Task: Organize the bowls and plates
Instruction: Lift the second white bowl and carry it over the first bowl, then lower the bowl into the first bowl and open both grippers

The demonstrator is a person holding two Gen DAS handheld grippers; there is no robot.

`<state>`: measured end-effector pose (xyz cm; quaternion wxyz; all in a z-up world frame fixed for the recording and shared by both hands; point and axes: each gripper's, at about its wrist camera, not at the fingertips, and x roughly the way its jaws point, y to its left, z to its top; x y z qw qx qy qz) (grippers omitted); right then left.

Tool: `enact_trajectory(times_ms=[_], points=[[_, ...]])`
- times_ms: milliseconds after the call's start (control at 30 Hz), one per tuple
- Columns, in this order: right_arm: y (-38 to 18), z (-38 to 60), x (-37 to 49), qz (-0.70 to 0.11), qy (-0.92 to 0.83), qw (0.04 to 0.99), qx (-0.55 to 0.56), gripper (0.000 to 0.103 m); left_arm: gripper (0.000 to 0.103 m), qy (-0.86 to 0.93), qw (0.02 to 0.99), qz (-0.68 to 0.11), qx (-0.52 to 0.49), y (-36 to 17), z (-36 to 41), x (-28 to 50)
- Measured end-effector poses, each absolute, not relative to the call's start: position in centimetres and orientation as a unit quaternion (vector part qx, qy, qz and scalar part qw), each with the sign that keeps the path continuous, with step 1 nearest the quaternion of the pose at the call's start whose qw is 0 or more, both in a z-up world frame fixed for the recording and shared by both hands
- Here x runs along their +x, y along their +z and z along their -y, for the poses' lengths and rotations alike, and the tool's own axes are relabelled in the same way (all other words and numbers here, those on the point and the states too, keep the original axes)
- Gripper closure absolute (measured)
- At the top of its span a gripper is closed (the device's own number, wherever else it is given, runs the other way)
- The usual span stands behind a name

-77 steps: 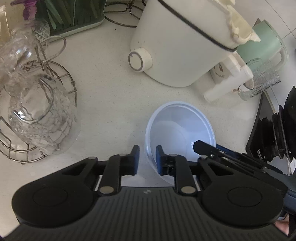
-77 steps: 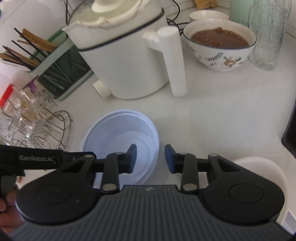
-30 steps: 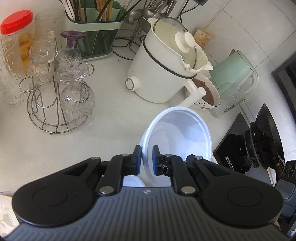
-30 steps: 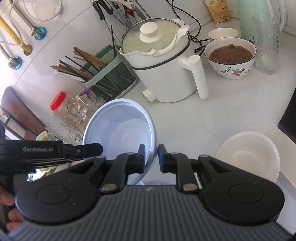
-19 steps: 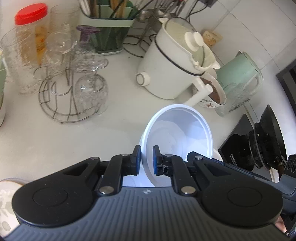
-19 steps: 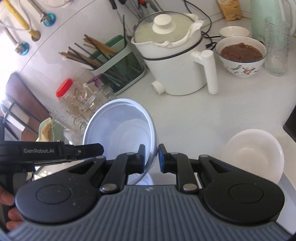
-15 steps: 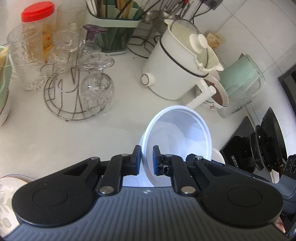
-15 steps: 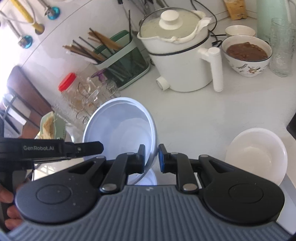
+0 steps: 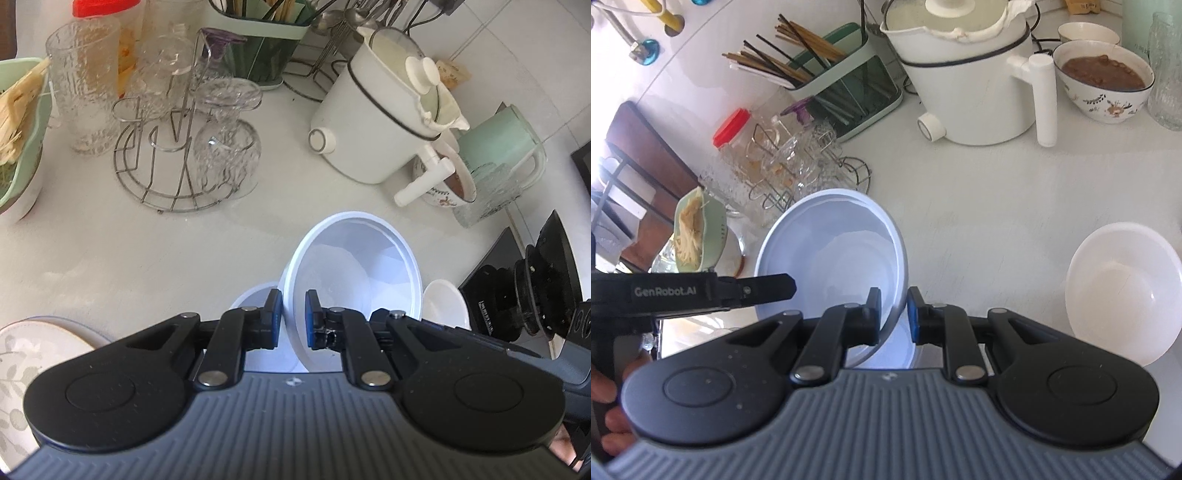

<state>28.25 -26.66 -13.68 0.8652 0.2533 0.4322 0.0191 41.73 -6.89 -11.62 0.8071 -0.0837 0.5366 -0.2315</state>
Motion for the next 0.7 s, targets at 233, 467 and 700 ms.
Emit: enact_trajectory(times_ms=[233,467,700], points=[[-14.5,25.9,28.4,-0.454,0.031,0.855,0.249,0.084,0.089,-0.215,0.805,-0.548,-0.076,-12.4,6.3,41.2],[-15.3,25.0,28.6,-0.474,0.032,0.848,0.237,0.084,0.089,-0.203,0.799,-0.562,-0.065,-13.3,6.0,40.5],[-15.9,24.8,28.7,-0.488,0.032,0.837,0.245,0.084,0.08,-0.196,0.792,-0.574,-0.067,-14.1,5.8,40.5]])
